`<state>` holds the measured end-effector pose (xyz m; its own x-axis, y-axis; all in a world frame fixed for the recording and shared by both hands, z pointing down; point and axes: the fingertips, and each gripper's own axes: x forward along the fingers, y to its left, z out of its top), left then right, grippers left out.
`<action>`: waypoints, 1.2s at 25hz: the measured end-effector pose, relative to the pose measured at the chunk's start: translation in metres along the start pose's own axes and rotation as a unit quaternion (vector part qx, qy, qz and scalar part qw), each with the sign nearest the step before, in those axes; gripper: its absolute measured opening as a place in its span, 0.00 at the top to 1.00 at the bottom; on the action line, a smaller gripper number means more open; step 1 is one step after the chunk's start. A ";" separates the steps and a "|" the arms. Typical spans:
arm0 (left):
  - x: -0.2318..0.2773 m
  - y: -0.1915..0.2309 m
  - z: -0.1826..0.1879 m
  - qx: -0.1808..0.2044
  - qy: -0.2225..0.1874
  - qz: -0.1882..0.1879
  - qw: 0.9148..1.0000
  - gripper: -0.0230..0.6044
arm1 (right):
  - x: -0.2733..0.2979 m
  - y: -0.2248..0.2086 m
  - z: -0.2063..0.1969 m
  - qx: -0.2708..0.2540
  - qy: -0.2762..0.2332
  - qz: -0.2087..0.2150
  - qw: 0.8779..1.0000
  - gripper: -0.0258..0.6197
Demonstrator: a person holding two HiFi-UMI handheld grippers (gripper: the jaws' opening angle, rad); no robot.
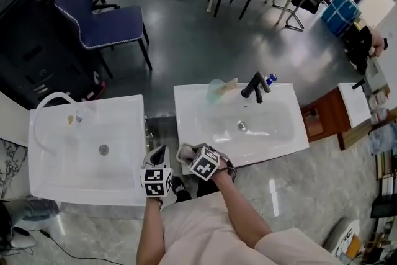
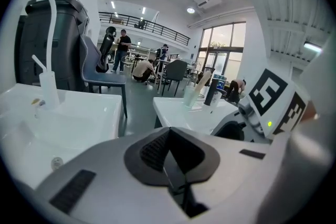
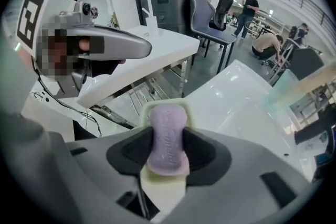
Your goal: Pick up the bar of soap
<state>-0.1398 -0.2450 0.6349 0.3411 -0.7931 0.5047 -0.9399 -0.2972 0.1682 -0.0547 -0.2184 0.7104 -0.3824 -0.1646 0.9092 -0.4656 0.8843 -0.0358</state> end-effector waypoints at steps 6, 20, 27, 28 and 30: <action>-0.003 0.000 -0.003 0.002 0.004 -0.001 1.000 0.96 | -0.005 -0.005 0.006 0.052 -0.049 -0.005 0.997 0.67; -0.012 0.005 0.003 0.029 -0.001 0.022 0.999 0.96 | -0.040 -0.029 0.027 0.176 -0.199 -0.014 0.964 0.68; -0.016 0.012 0.006 0.045 -0.002 0.043 0.998 0.96 | -0.054 -0.032 0.038 0.220 -0.267 0.004 0.938 0.68; -0.017 0.012 0.006 0.046 -0.001 0.046 0.998 0.96 | -0.054 -0.031 0.039 0.225 -0.275 0.005 0.935 0.68; -0.019 0.012 0.007 0.045 -0.004 0.047 0.998 0.96 | -0.057 -0.032 0.040 0.234 -0.292 0.004 0.927 0.68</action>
<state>-0.1574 -0.2375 0.6212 0.2519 -0.8243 0.5070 -0.9625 -0.2678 0.0427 -0.0496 -0.2546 0.6434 -0.6906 -0.4882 0.5336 -0.7041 0.6223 -0.3420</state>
